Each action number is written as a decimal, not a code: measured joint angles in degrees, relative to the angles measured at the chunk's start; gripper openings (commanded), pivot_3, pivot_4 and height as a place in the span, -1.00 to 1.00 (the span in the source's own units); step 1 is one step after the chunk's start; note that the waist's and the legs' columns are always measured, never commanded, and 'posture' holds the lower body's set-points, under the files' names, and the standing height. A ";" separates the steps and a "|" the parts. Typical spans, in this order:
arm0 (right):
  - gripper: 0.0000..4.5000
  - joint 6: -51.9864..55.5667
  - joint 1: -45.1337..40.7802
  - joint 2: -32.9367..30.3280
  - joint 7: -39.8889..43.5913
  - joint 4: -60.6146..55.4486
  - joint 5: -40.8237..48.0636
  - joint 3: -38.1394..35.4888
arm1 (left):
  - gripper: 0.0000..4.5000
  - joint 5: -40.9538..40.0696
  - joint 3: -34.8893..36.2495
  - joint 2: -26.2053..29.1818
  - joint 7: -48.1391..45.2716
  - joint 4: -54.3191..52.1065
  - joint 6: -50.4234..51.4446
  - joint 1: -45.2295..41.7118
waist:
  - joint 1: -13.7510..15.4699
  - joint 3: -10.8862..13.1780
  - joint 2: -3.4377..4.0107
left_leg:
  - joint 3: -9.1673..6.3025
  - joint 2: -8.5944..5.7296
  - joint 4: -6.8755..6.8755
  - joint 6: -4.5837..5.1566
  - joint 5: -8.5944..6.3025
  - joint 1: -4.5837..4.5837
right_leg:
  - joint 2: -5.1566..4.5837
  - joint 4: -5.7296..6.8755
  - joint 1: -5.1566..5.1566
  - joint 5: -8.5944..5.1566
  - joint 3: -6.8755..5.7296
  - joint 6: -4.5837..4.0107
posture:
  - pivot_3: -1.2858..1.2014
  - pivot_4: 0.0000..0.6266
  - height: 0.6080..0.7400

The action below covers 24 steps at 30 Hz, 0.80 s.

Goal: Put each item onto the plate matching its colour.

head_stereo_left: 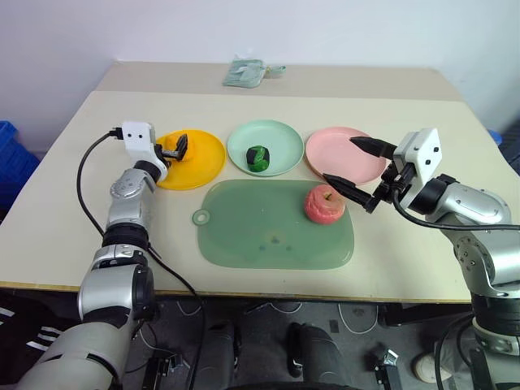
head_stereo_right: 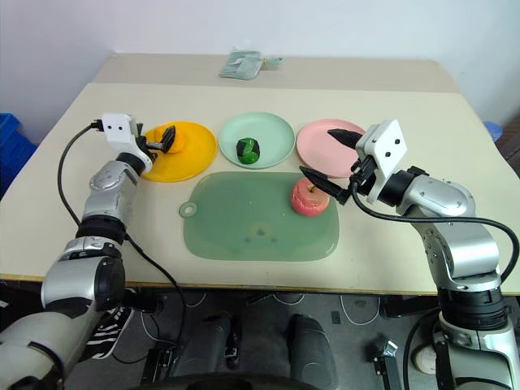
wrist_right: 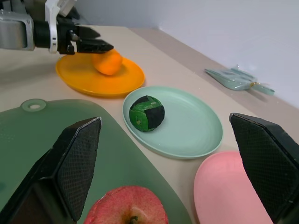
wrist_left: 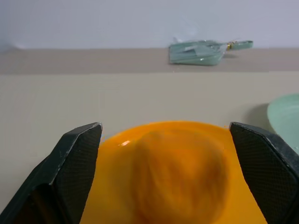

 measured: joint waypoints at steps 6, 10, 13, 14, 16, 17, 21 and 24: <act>1.00 0.81 1.44 -0.52 0.53 -0.09 -0.90 1.30 | 0.99 -12.34 -1.16 5.26 -27.69 -16.71 11.12 0.64 | 0.09 0.00 0.00 | 0.04 -0.01 0.00 -0.03 0.01 -0.03 | -0.05 -0.05 0.01 -0.01 0.01 -0.02 | 0.03 -0.52 1.00; 1.00 2.65 1.86 -0.79 0.67 0.01 -1.74 2.66 | 0.99 -22.43 -6.37 12.56 -47.31 -35.55 29.43 10.18 | -1.47 -0.07 0.14 | 0.06 0.03 -0.04 -0.03 0.01 0.06 | -0.01 0.03 0.00 -0.03 0.07 -0.04 | 0.03 -0.52 1.00; 1.00 5.64 2.16 -1.44 0.87 0.00 -2.03 3.92 | 0.99 -23.40 -9.28 15.91 -53.56 -41.69 33.23 16.51 | -1.97 -0.06 0.12 | 0.03 0.10 -0.05 -0.05 0.03 0.12 | 0.07 0.10 -0.02 -0.18 0.08 -0.32 | 0.03 -0.52 1.00; 1.00 6.93 2.18 -1.43 0.59 0.09 -2.22 4.71 | 0.99 -23.20 -9.57 16.57 -54.94 -42.57 32.67 18.03 | -1.99 -0.06 0.12 | 0.02 0.11 -0.05 -0.07 0.03 0.15 | 0.06 0.17 -0.03 -0.29 0.08 -0.51 | 0.03 -0.52 1.00; 1.00 10.23 1.41 -1.08 0.05 0.98 -2.19 6.38 | 0.99 -22.02 -9.75 17.36 -56.06 -43.72 30.71 19.45 | -1.88 -0.06 0.12 | -0.01 0.11 -0.05 -0.09 0.04 0.15 | 0.05 0.19 -0.04 -0.30 0.07 -0.54 | 0.03 -0.52 1.00; 1.00 11.30 1.11 -0.87 -0.31 1.55 -2.20 6.73 | 0.99 -21.82 -9.76 17.47 -56.32 -44.06 30.35 19.62 | -1.80 -0.06 0.12 | 0.00 0.11 -0.05 -0.09 0.04 0.15 | 0.04 0.19 -0.04 -0.30 0.08 -0.54 | 0.03 -0.52 1.00; 1.00 12.50 0.48 -0.50 -0.72 2.29 -3.57 9.21 | 0.99 -20.83 -9.76 17.43 -56.02 -45.03 29.03 19.79 | -1.28 -0.06 0.12 | 0.00 0.08 -0.05 -0.08 0.04 0.01 | 0.02 0.08 -0.08 -0.30 0.07 -0.52 | 0.03 -0.52 1.00; 1.00 12.39 -0.18 0.36 -1.40 4.16 -5.39 10.60 | 0.99 -20.77 -9.76 16.63 -55.37 -45.50 28.90 19.80 | -1.37 -0.06 0.12 | 0.05 0.06 -0.05 -0.08 0.04 -0.01 | 0.00 0.05 -0.09 -0.29 0.08 -0.51 | 0.03 -0.52 1.00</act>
